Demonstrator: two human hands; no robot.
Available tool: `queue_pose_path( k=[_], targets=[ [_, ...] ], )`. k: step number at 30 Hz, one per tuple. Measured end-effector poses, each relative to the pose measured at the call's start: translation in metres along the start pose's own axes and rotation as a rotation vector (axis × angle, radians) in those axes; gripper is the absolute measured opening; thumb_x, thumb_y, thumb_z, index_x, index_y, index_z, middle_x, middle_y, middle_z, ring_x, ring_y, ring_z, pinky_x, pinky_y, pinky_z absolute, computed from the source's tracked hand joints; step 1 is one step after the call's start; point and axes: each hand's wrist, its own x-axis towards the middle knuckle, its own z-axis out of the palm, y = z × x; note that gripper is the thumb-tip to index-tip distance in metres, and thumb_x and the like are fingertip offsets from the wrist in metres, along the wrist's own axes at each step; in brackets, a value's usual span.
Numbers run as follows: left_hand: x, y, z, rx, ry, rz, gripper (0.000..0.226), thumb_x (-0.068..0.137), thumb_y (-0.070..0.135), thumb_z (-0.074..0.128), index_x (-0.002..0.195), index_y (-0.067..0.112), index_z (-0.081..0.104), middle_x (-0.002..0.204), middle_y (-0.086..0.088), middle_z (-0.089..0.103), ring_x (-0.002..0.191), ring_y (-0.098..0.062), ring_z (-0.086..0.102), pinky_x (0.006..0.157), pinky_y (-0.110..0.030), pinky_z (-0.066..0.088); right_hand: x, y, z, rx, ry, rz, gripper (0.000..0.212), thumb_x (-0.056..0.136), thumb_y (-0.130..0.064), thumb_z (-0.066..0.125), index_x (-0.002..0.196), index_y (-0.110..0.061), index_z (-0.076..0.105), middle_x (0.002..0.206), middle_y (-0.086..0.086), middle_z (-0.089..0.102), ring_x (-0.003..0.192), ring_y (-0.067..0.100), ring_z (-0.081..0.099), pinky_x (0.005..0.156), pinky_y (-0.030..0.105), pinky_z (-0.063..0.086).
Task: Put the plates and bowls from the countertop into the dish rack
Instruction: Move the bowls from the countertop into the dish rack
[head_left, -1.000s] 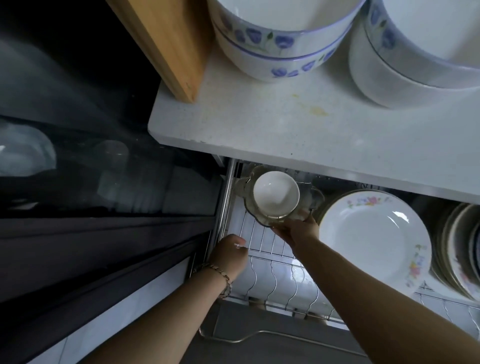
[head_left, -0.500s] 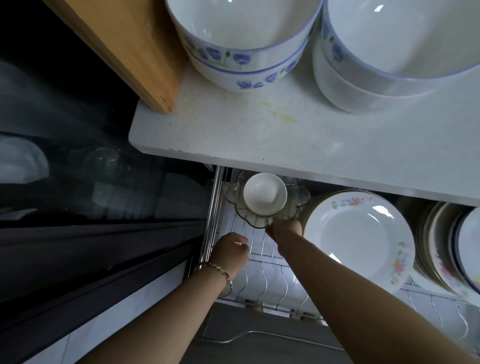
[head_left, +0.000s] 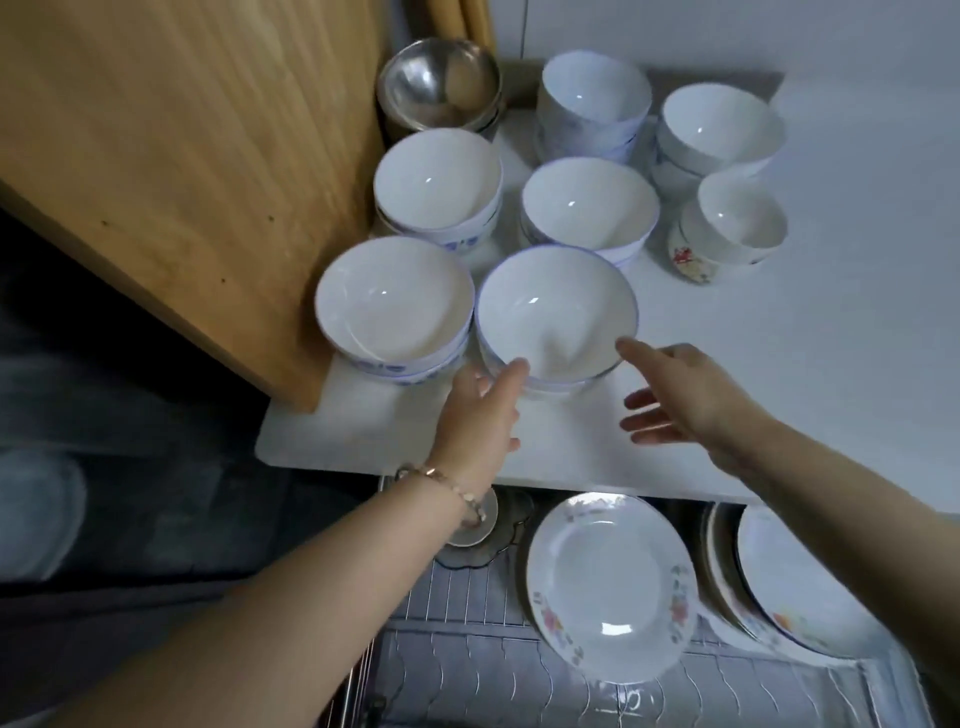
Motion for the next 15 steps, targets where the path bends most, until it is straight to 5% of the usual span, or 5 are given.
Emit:
queue_pose_path(
  k=[4,11,15],
  targets=[
    [0.018,0.024,0.014,-0.162,-0.049,-0.204,0.028,0.092,0.032,0.049,0.116,0.025,0.036,0.099,0.0,0.045,0.073,-0.03,0.059,0.076,-0.041,0.052,0.031,-0.01,0.01,0.218,-0.095,0.015,0.043,0.094,-0.029,0.049,0.134,-0.019,0.038,0.113,0.016,0.05,0.078,0.026,0.061,0.066,0.037,0.057],
    [-0.004,0.001,0.02,0.124,-0.034,-0.041,0.042,0.086,0.003,0.043,0.124,0.02,0.034,0.096,-0.006,0.056,0.074,-0.035,0.067,0.072,-0.042,0.056,0.01,0.039,0.0,0.423,-0.015,-0.088,0.05,0.086,0.003,0.04,0.13,-0.02,0.046,0.109,0.007,0.053,0.076,0.026,0.061,0.073,0.044,0.059],
    [-0.054,-0.008,0.048,0.274,-0.195,-0.071,0.038,0.089,0.016,0.048,0.12,0.034,0.033,0.087,-0.001,0.06,0.063,-0.027,0.068,0.066,-0.036,0.058,-0.035,0.094,-0.053,0.464,-0.021,-0.059,0.045,0.084,0.008,0.038,0.113,-0.024,0.053,0.094,0.004,0.06,0.07,0.018,0.062,0.049,0.027,0.058]
  ],
)
